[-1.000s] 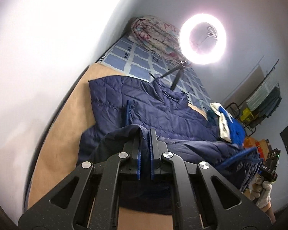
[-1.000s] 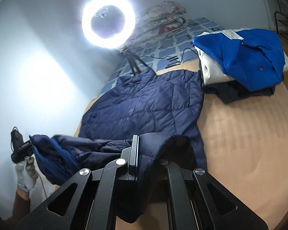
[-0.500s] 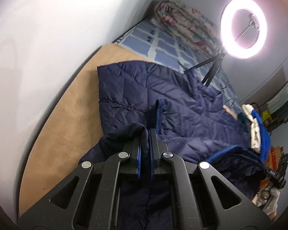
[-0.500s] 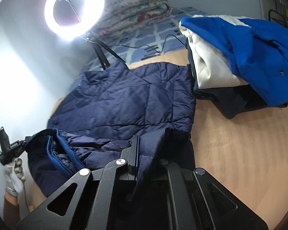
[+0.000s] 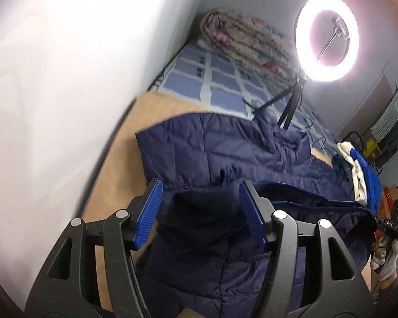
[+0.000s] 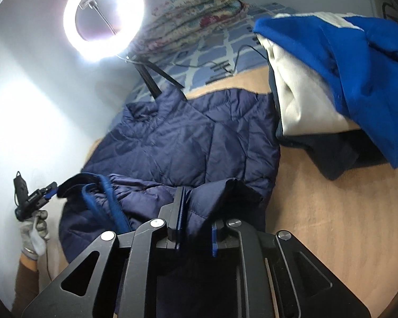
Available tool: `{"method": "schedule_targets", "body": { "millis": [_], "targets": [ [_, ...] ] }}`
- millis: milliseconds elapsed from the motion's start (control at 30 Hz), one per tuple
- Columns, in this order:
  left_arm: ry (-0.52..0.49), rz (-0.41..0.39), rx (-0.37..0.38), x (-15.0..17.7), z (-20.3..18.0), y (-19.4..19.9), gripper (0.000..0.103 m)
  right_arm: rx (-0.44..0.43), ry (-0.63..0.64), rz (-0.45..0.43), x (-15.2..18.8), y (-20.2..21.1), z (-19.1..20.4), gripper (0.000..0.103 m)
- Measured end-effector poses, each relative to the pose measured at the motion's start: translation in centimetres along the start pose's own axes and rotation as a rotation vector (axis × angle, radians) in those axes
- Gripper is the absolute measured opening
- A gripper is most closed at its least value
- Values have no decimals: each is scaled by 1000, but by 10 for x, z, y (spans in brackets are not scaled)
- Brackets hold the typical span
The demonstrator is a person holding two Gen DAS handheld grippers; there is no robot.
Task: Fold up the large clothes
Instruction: 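Carry the held navy jacket hem over toward the collar with both grippers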
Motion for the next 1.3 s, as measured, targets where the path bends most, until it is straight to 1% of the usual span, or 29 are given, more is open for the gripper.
{"method": "schedule_targets", "body": {
  "millis": [67, 167, 200, 233, 267, 300, 333, 400, 567, 633, 667, 700, 733, 767, 800, 833, 867, 933, 1000, 1067, 1167, 1300],
  "targets": [
    [-25, -2, -2, 1, 3, 5, 61, -16, -2, -6, -2, 3, 2, 20],
    [-75, 57, -14, 13, 5, -5, 61, -23, 13, -25, -1, 10, 4, 32],
    [-81, 82, -16, 19, 7, -11, 61, -23, 18, -38, 0, 14, 3, 41],
    [-78, 106, -13, 24, 9, -17, 61, -17, 24, -59, 1, 19, 1, 52],
    [-70, 131, -1, 29, 10, -24, 61, -7, 29, -76, 2, 23, -1, 59],
    [-62, 151, 13, 34, 10, -30, 61, 16, 41, -102, 3, 30, -4, 68],
    [-56, 164, 23, 38, 9, -34, 61, 43, 56, -121, 4, 34, -7, 70],
    [-60, 190, 26, 45, 6, -44, 61, 70, 67, -106, 7, 33, -13, 70],
    [-120, 251, -44, 57, -6, -60, 60, 145, 98, -30, 11, 17, -22, 70],
    [-150, 255, -70, 59, -11, -62, 43, 174, 114, -3, 13, 7, -23, 70],
    [-168, 254, -87, 61, -13, -62, 39, 182, 120, 13, 14, 3, -23, 70],
    [-182, 253, -97, 62, -15, -62, 25, 188, 125, 25, 15, -1, -23, 70],
    [-196, 252, -110, 63, -16, -62, 13, 191, 132, 40, 16, -5, -22, 68],
    [-204, 251, -115, 63, -17, -62, 12, 189, 142, 47, 18, -7, -20, 62],
    [-215, 246, -117, 63, -18, -60, 7, 186, 156, 55, 21, -9, -18, 43],
    [-228, 243, -119, 63, -21, -58, 6, 191, 176, 66, 23, -11, -16, 18],
    [-246, 234, -128, 61, -23, -54, 5, 201, 192, 73, 25, -11, -15, 10],
    [-273, 213, -142, 57, -27, -48, 3, 218, 231, 69, 29, -10, -8, 6],
    [-282, 193, -148, 52, -31, -41, 3, 227, 265, 51, 29, -6, -2, 5],
    [-292, 165, -157, 44, -34, -32, 2, 254, 297, 25, 27, 0, 5, 4],
    [-296, 106, -167, 28, -39, -18, 2, 304, 342, -34, 20, 13, 17, 3],
    [-273, 38, -170, 1, -45, -9, 2, 377, 422, -124, 5, 29, 35, 2]
  ]
}}
Point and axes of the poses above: each gripper's, at about its wrist camera, not at the fingertips, and y roughly against the way its jaws point, z to its left, x to its underside, the point moved 4 cm from there along -y, roughly the way its jaws point, and after that the axes turned 5 degrees about -y, right-handed, at the moved point
